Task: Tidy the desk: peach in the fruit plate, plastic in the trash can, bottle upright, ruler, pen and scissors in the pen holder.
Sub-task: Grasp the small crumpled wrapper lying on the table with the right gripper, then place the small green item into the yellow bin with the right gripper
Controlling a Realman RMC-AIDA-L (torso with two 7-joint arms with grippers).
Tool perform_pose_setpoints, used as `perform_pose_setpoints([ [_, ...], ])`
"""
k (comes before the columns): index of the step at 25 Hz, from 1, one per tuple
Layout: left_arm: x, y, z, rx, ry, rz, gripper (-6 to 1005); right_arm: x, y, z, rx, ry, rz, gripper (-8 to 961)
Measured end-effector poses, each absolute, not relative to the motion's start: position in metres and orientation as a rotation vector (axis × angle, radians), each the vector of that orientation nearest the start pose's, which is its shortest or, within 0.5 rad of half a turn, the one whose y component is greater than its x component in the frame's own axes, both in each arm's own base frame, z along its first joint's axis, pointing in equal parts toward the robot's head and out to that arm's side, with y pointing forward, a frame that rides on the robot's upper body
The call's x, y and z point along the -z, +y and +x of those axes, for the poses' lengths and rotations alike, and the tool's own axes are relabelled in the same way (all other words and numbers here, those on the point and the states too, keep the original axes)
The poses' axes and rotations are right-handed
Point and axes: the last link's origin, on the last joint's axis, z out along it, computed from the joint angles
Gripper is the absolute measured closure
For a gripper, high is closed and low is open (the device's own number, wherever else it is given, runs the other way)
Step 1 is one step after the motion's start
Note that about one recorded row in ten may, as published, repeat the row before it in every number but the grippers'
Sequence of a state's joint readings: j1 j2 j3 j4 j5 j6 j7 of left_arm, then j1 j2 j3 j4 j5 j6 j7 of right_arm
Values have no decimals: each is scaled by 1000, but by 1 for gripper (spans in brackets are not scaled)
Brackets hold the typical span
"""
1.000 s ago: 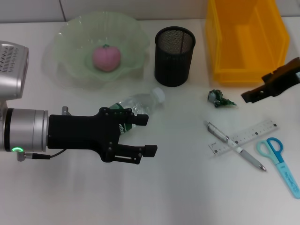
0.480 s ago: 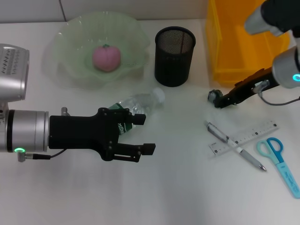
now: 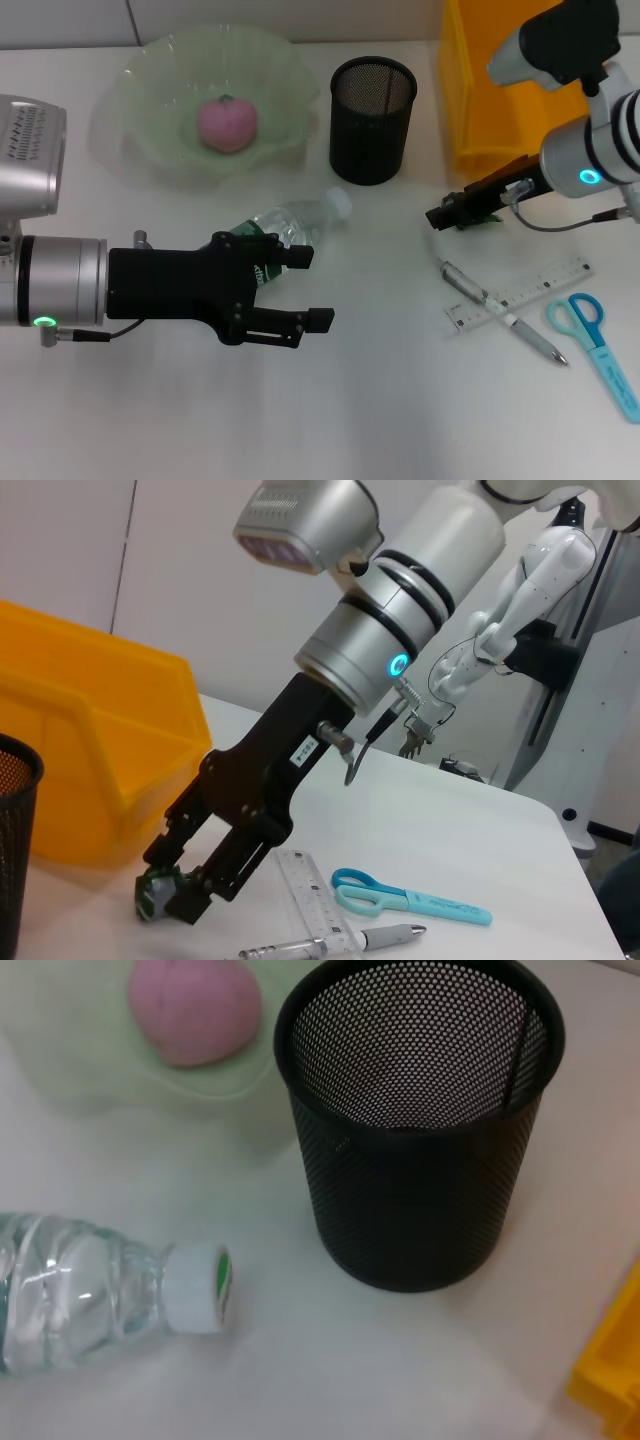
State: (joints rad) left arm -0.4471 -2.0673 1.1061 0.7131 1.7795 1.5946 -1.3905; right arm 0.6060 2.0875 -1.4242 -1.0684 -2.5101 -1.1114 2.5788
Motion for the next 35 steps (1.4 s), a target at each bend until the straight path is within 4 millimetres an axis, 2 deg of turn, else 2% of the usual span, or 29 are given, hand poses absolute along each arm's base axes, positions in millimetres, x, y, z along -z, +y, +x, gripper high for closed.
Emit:
perform_pose_setpoints([
  [1, 32, 296, -239, 720, -505, -2984, 172, 39, 388, 210, 229, 1008, -2440, 166],
  [8, 33, 295, -240, 724, -519, -2986, 173, 47, 389, 210, 243, 995, -2443, 389],
  [17, 33, 292, -242, 729, -524, -2989, 173, 43, 384, 205, 235, 983, -2461, 661],
  [21, 33, 292, -242, 732, -527, -2989, 173, 16, 366, 196, 76, 975, -2526, 757],
  [22, 33, 292, -242, 732, -527, -2989, 173, 16, 366, 196, 76, 975, -2526, 767],
  [23, 33, 291, -242, 732, -528, -2988, 173, -9, 359, 196, -61, 982, -2520, 778],
  [26, 33, 291, -242, 732, -528, -2988, 173, -55, 351, 204, -339, 984, -2458, 799],
  [27, 33, 291, -242, 732, -528, -2988, 173, -55, 351, 204, -339, 984, -2458, 799],
  [28, 33, 291, -243, 732, -530, -2988, 172, -84, 349, 215, -529, 978, -2373, 800],
  [29, 33, 291, -243, 732, -530, -2988, 172, -84, 349, 215, -529, 978, -2373, 800],
  [32, 33, 291, -242, 734, -530, -2990, 172, -119, 352, 238, -759, 944, -2211, 801],
  [33, 33, 291, -242, 736, -528, -2992, 172, -131, 359, 249, -861, 923, -2136, 803],
  [35, 33, 291, -242, 737, -528, -2993, 172, -134, 363, 253, -892, 916, -2115, 805],
])
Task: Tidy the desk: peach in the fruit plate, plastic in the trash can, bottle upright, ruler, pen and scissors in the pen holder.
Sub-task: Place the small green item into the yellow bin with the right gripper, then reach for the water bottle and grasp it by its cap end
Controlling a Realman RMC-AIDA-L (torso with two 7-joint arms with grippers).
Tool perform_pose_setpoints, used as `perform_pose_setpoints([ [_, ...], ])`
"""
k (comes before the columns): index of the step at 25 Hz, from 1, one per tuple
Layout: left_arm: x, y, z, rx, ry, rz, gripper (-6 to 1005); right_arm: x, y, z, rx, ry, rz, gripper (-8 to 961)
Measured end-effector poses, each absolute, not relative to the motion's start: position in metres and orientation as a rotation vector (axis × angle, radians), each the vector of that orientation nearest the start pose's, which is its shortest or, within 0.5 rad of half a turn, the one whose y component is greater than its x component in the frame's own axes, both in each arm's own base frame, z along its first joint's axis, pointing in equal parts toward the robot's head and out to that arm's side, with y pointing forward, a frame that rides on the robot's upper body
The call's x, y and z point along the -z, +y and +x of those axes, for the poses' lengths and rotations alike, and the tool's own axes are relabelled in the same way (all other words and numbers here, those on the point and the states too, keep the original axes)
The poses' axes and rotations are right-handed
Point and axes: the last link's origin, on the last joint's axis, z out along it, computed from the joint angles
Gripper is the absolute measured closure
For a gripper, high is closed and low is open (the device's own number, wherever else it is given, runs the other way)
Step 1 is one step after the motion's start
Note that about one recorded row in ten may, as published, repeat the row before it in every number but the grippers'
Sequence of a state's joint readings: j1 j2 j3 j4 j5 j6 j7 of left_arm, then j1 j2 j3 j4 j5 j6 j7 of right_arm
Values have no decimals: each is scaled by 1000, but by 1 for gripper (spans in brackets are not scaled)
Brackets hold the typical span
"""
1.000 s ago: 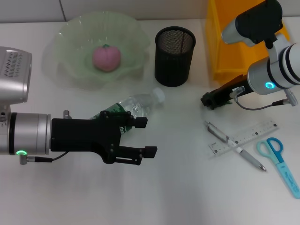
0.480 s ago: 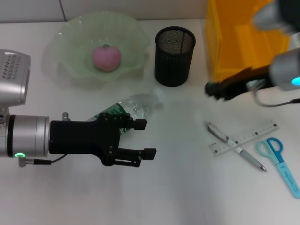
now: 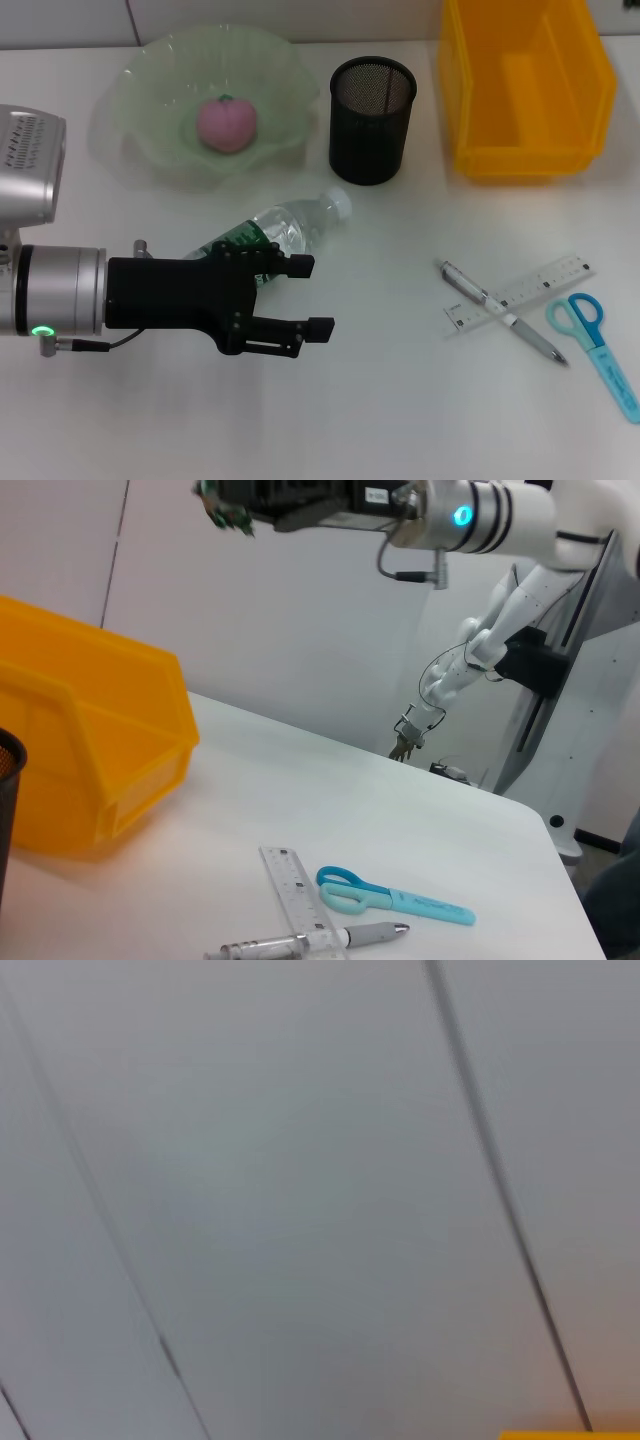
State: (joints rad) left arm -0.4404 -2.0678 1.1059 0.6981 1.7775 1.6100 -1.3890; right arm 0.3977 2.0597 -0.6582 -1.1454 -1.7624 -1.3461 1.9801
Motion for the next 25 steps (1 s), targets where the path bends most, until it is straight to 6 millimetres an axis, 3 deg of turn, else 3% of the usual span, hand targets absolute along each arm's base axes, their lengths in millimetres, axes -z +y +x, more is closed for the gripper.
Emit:
perform_pose_setpoints([
  [3, 33, 291, -240, 746, -529, -2996, 172, -121, 389, 267, -908, 964, -2038, 808],
  [8, 33, 291, -239, 753, -535, -2998, 173, -107, 407, 273, -871, 997, -1972, 754],
  [15, 31, 291, -241, 756, -539, -2988, 172, -103, 410, 271, -871, 999, -1986, 627],
  [21, 31, 292, -240, 755, -533, -2989, 172, -103, 404, 270, -888, 995, -2026, 430],
  [25, 30, 293, -239, 756, -543, -2987, 173, -108, 384, 270, -915, 963, -2140, 228],
])
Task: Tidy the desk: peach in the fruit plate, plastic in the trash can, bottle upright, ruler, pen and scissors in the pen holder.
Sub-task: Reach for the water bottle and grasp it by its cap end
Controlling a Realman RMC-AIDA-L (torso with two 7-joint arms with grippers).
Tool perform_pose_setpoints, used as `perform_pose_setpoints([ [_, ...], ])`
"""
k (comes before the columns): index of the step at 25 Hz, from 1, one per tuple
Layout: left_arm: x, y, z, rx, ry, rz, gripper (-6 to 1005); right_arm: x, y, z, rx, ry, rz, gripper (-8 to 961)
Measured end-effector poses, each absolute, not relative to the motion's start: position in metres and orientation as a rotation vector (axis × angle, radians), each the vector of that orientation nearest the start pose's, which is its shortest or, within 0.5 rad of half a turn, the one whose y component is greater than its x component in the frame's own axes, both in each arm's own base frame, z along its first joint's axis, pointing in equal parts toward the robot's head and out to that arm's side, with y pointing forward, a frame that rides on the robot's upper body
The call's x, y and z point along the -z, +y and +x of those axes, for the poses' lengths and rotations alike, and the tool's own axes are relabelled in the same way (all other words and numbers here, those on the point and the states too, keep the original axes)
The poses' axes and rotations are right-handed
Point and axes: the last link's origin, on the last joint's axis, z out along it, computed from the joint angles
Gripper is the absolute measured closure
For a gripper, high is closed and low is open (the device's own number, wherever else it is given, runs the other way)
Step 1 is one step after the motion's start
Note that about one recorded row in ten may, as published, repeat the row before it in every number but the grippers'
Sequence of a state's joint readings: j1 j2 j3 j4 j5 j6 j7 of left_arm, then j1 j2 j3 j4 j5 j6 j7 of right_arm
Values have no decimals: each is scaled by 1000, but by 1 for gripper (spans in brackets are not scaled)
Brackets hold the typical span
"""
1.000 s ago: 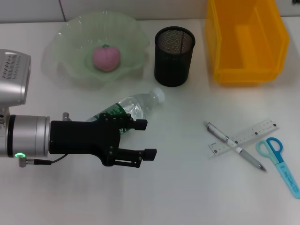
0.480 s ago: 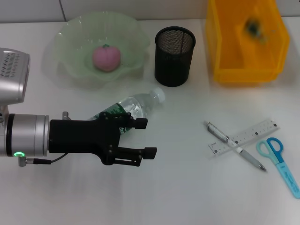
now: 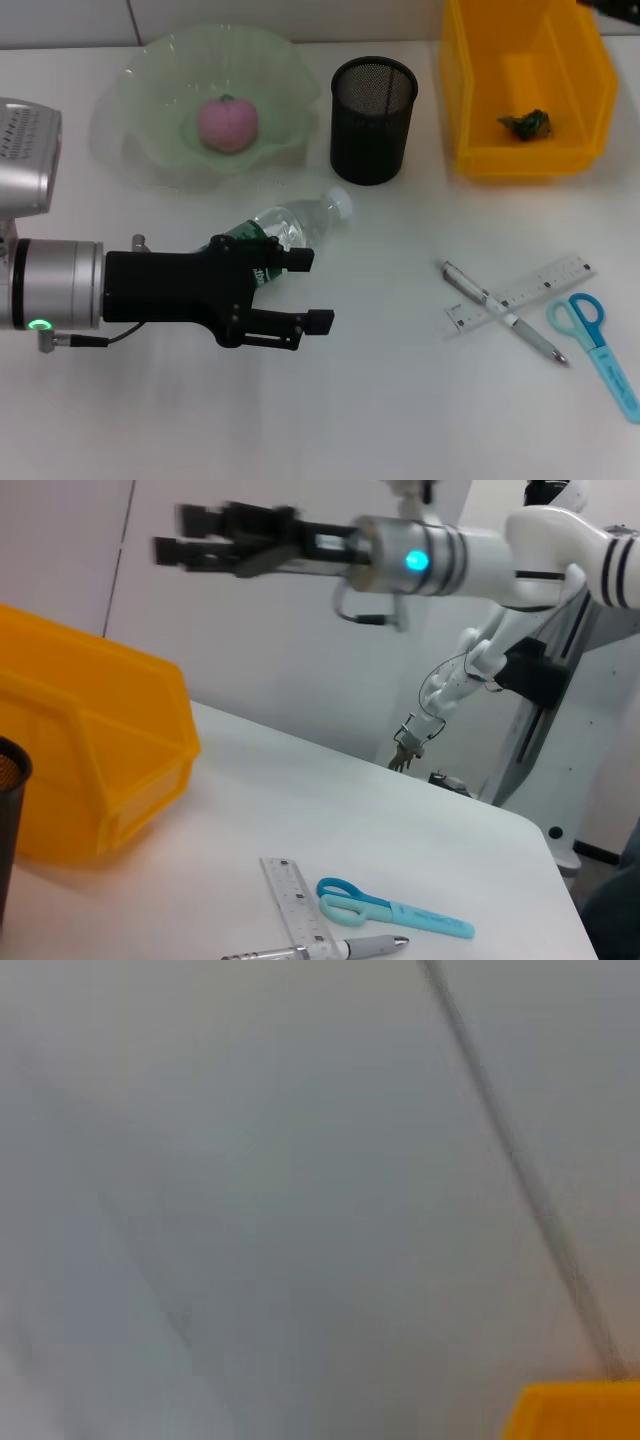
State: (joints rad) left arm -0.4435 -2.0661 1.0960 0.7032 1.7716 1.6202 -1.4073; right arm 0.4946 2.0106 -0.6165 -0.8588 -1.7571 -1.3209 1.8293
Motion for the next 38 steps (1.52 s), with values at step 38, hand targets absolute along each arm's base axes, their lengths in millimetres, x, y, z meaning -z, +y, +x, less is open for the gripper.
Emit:
perform_pose_setpoints([
  [38, 84, 386, -91, -456, -481, -2691, 180, -34, 217, 330, -980, 660, -2598, 136],
])
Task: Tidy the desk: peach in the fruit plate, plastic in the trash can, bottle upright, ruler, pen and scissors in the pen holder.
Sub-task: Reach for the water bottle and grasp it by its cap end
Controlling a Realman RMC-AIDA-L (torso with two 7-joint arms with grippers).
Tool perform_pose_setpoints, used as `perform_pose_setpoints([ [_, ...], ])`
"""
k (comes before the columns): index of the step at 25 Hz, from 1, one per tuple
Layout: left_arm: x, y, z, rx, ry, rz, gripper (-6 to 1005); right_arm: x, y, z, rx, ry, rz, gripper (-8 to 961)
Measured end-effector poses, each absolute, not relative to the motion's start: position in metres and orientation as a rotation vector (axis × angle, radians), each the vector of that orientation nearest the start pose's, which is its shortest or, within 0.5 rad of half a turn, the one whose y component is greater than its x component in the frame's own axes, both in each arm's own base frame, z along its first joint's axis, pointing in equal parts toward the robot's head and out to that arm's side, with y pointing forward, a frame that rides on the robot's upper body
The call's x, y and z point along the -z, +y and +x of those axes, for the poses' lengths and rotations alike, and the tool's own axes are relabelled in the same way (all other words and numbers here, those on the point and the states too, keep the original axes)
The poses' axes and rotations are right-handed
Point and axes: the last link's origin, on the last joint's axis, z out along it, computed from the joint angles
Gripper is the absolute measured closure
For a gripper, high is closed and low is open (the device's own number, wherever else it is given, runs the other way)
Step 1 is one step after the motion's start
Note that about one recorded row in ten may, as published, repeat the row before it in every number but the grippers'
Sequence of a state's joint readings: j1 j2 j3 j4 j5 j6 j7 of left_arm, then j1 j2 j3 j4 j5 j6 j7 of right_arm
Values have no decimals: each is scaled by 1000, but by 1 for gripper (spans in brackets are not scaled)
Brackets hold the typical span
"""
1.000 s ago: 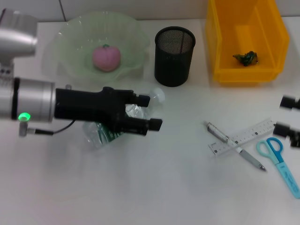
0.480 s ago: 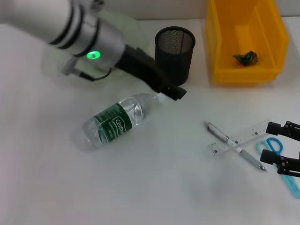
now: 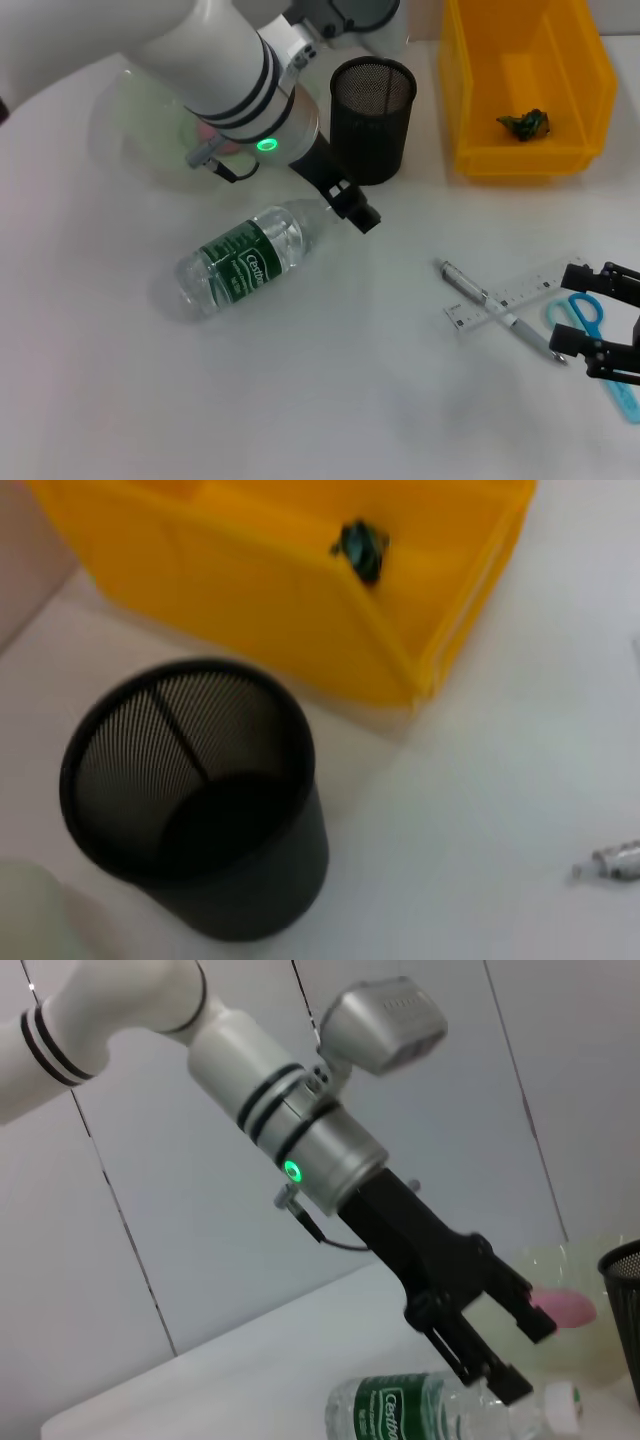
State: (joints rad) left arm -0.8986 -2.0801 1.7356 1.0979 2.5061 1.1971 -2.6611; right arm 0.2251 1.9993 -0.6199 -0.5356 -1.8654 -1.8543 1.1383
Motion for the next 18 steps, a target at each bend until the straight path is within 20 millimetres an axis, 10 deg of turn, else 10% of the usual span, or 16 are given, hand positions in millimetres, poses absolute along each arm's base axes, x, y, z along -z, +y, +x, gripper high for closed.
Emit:
perform_pose_setpoints([
  [18, 103, 394, -115, -498, -477, -2642, 183, -31, 216, 324, -1021, 653, -2614, 137],
])
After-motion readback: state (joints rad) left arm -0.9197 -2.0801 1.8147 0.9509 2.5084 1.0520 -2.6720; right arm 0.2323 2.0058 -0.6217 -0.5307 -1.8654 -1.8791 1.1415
